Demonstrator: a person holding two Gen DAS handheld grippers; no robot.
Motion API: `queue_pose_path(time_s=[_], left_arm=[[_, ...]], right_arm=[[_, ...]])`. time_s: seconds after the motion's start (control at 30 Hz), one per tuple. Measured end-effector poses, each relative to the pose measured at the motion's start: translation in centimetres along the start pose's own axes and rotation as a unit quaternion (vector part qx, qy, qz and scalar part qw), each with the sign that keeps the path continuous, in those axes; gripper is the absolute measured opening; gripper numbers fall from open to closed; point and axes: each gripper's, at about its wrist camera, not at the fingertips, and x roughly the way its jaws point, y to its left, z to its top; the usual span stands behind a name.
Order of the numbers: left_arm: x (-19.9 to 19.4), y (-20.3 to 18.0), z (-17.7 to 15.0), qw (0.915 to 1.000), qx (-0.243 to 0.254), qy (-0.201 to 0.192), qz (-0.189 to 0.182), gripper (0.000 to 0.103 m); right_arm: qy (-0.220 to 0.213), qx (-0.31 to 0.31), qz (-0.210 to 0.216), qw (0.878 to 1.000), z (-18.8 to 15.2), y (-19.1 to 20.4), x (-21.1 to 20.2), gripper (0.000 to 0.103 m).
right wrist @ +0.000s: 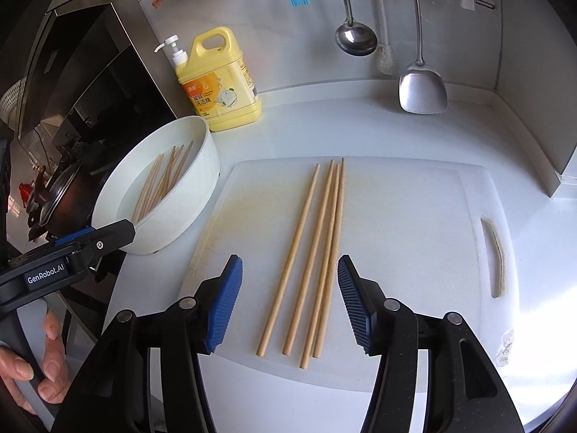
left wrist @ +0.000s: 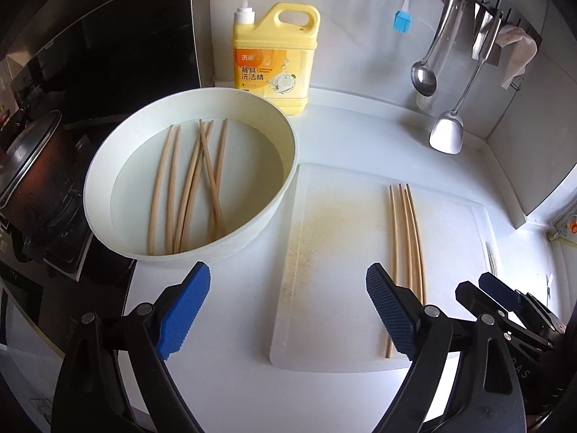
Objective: Organize utensils
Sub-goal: 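Move both open tools back over the chopsticks on the cutting board, then lower both open tools onto the remaining chopsticks on the board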
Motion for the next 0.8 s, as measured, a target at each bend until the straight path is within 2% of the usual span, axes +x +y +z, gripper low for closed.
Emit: queue_pose_path(time_s=[0.17,0.23,0.37,0.5,0.8], left_arm=[[-0.3,-1.9,-1.3,0.9999,-0.003,0.001,0.013,0.09],[-0.2,-2.4,-1.8,0.9998,-0.001,0.002,0.019,0.091],[0.2,-3.2,-2.6,0.9996,0.006,0.011,0.024,0.093],[0.9,-3.6,-3.0,0.9996,0.016,0.009,0.02,0.095],[3.3,-3.7,-4.0,0.9988,0.034,-0.03,-0.016,0.095]], right_arm=[[0.0,-0.003,0.006,1.0,-0.9,-2.5,-0.4,0.055],[0.0,-0.004,0.006,1.0,-1.2,-3.4,-0.4,0.059],[0.005,0.005,-0.008,1.0,-1.8,-4.8,0.3,0.061],[0.008,0.006,-0.029,1.0,-2.6,-5.6,1.2,0.062],[-0.012,0.032,-0.054,0.998,-3.8,-5.5,4.6,0.062]])
